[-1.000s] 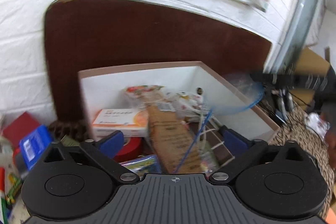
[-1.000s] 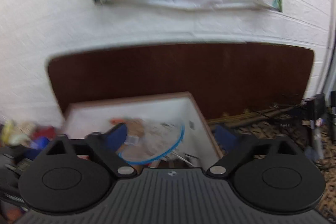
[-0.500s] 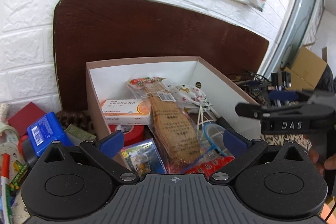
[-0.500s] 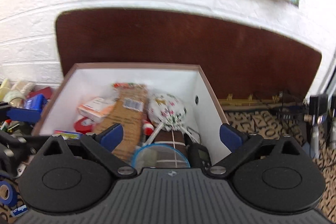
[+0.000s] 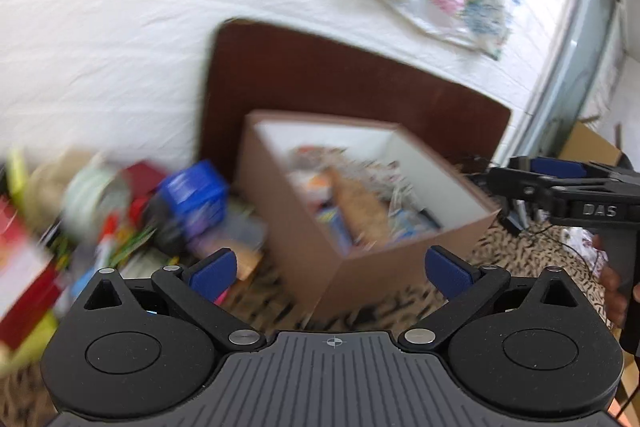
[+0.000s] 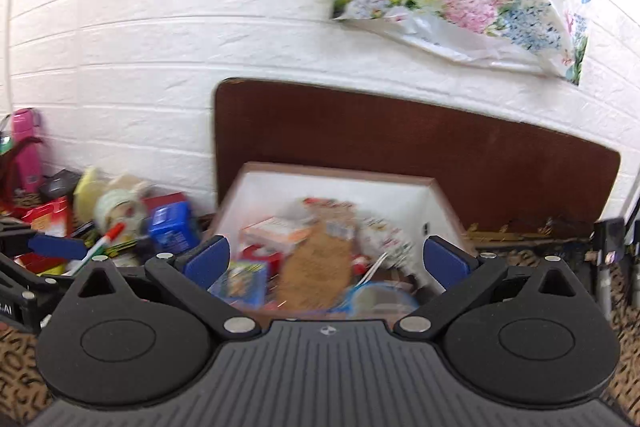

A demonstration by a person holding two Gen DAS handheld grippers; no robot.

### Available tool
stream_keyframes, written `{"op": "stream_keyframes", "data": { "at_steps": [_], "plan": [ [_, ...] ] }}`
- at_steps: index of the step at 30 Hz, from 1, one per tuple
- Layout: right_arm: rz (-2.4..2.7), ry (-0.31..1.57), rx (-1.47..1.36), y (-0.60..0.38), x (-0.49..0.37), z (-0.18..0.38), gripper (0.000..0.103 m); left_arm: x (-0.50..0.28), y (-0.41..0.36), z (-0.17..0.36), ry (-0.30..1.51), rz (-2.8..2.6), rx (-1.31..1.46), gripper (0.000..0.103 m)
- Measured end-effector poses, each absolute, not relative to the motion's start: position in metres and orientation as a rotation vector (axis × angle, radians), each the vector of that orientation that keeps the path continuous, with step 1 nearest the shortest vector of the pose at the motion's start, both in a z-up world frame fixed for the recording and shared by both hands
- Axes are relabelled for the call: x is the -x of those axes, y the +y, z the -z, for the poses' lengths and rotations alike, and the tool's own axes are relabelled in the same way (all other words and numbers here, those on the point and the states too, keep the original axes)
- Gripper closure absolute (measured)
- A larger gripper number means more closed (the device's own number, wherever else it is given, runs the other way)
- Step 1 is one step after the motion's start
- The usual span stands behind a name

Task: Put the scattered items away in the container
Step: 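Grasp the blue tape roll with the left gripper while the right gripper grasps the blue marker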

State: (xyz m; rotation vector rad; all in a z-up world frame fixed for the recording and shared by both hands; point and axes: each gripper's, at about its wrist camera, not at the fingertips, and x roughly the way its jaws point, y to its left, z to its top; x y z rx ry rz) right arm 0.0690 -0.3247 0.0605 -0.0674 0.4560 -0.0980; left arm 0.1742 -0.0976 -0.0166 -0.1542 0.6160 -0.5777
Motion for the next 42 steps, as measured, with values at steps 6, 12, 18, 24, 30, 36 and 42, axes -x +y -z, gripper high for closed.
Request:
{"op": "stream_keyframes", "data": {
  "at_steps": [6,12,18,24,30,36,42],
  "plan": [
    [0.082,0.487,0.066,-0.283,-0.040,-0.014,0.001,-0.133,-0.052,0.059,0.681,0.461,0.203,0.000],
    [0.047,0.684,-0.090,-0.248,-0.039,0.063,0.001,-0.128,-0.029,0.094,0.764,0.351,0.260,0.001],
    [0.022,0.765,-0.158,-0.224,-0.048,0.093,0.001,-0.139,-0.027,0.107,0.756,0.273,0.245,0.003],
    [0.044,0.748,-0.140,-0.218,-0.059,0.092,0.001,-0.158,-0.032,0.123,0.802,0.247,0.246,0.015],
    [0.071,0.750,-0.169,-0.218,-0.075,0.099,0.002,-0.170,-0.032,0.127,0.806,0.238,0.240,0.016],
    [0.042,0.783,-0.188,-0.213,-0.090,0.107,0.009,-0.174,-0.038,0.128,0.802,0.227,0.169,0.028],
    [0.015,0.769,-0.139,-0.206,-0.091,0.105,0.013,-0.167,-0.039,0.123,0.803,0.291,0.186,0.064]
  ]
}}
